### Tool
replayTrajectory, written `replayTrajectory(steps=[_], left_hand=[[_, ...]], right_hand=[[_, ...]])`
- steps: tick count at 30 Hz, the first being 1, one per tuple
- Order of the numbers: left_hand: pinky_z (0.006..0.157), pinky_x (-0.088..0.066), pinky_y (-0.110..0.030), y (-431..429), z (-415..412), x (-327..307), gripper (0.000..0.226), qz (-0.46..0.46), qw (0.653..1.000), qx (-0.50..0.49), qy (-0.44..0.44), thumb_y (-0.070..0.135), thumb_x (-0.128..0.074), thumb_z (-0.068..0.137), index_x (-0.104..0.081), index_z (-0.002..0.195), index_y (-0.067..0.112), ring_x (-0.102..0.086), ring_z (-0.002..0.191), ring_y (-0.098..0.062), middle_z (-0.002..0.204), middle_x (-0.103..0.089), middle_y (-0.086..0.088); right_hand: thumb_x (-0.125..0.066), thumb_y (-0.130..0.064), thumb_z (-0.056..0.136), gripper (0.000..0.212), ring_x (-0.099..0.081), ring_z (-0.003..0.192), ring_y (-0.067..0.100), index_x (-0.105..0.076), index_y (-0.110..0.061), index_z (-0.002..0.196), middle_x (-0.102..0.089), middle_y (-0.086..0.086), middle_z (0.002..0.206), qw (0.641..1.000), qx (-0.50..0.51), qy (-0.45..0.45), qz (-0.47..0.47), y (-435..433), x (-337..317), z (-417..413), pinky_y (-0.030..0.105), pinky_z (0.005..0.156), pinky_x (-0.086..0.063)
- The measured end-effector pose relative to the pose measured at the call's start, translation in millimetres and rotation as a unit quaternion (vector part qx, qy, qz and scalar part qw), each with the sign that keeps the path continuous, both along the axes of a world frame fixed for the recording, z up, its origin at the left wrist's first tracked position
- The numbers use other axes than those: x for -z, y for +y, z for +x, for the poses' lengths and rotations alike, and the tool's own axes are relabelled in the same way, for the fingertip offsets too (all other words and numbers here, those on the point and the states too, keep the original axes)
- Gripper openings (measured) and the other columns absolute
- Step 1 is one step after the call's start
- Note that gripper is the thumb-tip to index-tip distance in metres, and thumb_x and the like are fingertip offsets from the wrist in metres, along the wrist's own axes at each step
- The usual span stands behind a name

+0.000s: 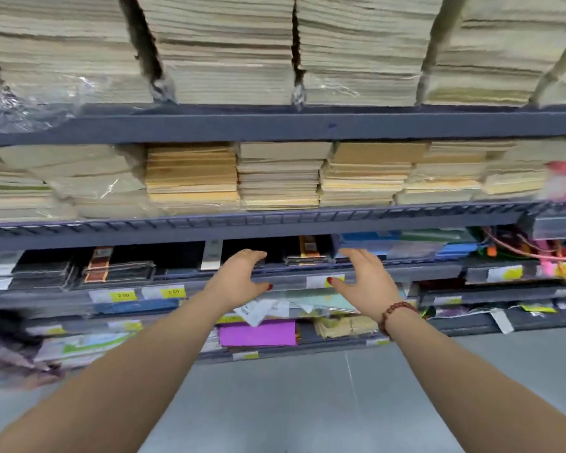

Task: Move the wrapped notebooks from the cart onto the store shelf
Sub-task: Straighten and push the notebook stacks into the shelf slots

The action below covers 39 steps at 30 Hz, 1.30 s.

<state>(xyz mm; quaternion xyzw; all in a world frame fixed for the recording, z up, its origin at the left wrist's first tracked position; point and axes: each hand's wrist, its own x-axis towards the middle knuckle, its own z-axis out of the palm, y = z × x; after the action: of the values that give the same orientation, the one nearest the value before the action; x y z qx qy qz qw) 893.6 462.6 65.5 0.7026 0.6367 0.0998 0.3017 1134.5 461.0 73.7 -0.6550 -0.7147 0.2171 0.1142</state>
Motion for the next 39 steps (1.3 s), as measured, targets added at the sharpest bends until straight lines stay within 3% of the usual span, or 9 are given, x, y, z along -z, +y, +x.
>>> replayTrajectory(steps=[10,12,16,19,22,25,28,32,39], left_hand=[[0.094,-0.045,-0.032,49.2,47.2,64.4,0.065,0.028,0.991,-0.123,-0.049,0.033,-0.071,0.083,-0.045,0.136,0.007,-0.052,0.119,-0.030,0.128,-0.052,-0.017],[0.093,-0.041,-0.026,56.2,51.2,76.5,0.061,0.050,0.987,-0.136,-0.064,0.031,-0.070,0.083,-0.047,0.136,0.010,-0.051,0.121,-0.027,0.126,-0.057,-0.014],[0.089,-0.041,-0.023,68.9,57.4,98.1,0.062,0.084,0.984,-0.140,-0.069,0.029,-0.067,0.086,-0.043,0.140,0.012,-0.055,0.115,-0.024,0.121,-0.062,-0.010],[0.091,-0.049,-0.031,77.3,62.0,112.1,0.069,0.086,0.982,-0.147,-0.078,0.030,-0.066,0.087,-0.034,0.146,0.013,-0.062,0.107,-0.024,0.113,-0.065,-0.014],[0.081,-0.053,-0.027,79.8,64.4,117.6,0.069,0.100,0.976,-0.171,-0.092,0.030,-0.068,0.086,-0.035,0.146,0.018,-0.067,0.081,-0.021,0.080,-0.066,-0.011],[0.086,-0.051,-0.023,79.4,64.2,118.5,0.070,0.111,0.972,-0.175,-0.108,0.028,-0.070,0.084,-0.037,0.144,0.016,-0.067,0.088,-0.016,0.095,-0.067,-0.004],[0.088,-0.051,-0.022,79.2,63.3,117.8,0.066,0.108,0.969,-0.181,-0.129,0.026,-0.074,0.081,-0.046,0.139,0.011,-0.067,0.095,-0.014,0.104,-0.070,-0.009],[0.089,-0.049,-0.019,77.5,61.6,118.5,0.066,0.093,0.966,-0.185,-0.157,0.025,-0.075,0.080,-0.047,0.138,0.013,-0.064,0.092,-0.008,0.103,-0.068,-0.002],[0.088,-0.050,-0.018,75.3,60.6,122.0,0.061,0.110,0.966,-0.169,-0.164,0.024,-0.077,0.078,-0.054,0.132,0.008,-0.067,0.097,-0.009,0.104,-0.071,-0.014]], right_hand=[[-0.062,-0.027,0.088,0.058,-0.045,0.126,0.023,-0.040,-0.010,0.139,-0.049,0.007,0.135,0.995,-0.025,0.099,-0.017,60.8,82.4,12.0,0.031,0.105,-0.036],[-0.061,-0.028,0.089,0.058,-0.047,0.123,0.022,-0.039,-0.010,0.140,-0.050,0.007,0.133,0.995,-0.034,0.098,0.003,66.3,95.2,7.3,0.031,0.103,-0.038],[-0.057,-0.034,0.091,0.044,-0.056,0.103,0.027,-0.050,-0.006,0.123,-0.057,0.009,0.107,0.998,-0.035,0.016,0.045,75.9,110.1,-3.7,0.033,0.078,-0.045],[-0.054,-0.040,0.091,0.034,-0.057,0.090,0.027,-0.050,-0.008,0.101,-0.049,0.004,0.088,0.997,-0.027,-0.050,0.055,79.2,112.9,-12.5,0.029,0.065,-0.032],[-0.055,-0.041,0.090,0.042,-0.059,0.096,0.030,-0.051,-0.008,0.115,-0.061,0.009,0.100,0.997,-0.009,-0.050,0.065,82.6,117.7,-14.7,0.031,0.067,-0.032],[-0.064,-0.044,0.084,0.063,-0.062,0.103,0.027,-0.045,-0.017,0.137,-0.067,0.007,0.110,0.995,0.031,0.023,0.090,85.6,123.1,-10.3,0.033,0.082,-0.044],[-0.071,-0.046,0.077,0.067,-0.062,0.107,0.020,-0.049,-0.019,0.134,-0.068,0.004,0.112,0.992,0.047,0.069,0.090,87.3,126.1,-5.5,0.034,0.092,-0.047],[-0.073,-0.041,0.077,0.064,-0.062,0.108,0.017,-0.052,-0.017,0.132,-0.069,0.004,0.113,0.990,0.052,0.095,0.092,85.6,125.4,-2.7,0.031,0.094,-0.045],[-0.071,-0.040,0.079,0.058,-0.064,0.106,0.019,-0.057,-0.015,0.129,-0.070,0.005,0.112,0.986,0.044,0.113,0.111,87.1,131.6,1.6,0.038,0.096,-0.049]])
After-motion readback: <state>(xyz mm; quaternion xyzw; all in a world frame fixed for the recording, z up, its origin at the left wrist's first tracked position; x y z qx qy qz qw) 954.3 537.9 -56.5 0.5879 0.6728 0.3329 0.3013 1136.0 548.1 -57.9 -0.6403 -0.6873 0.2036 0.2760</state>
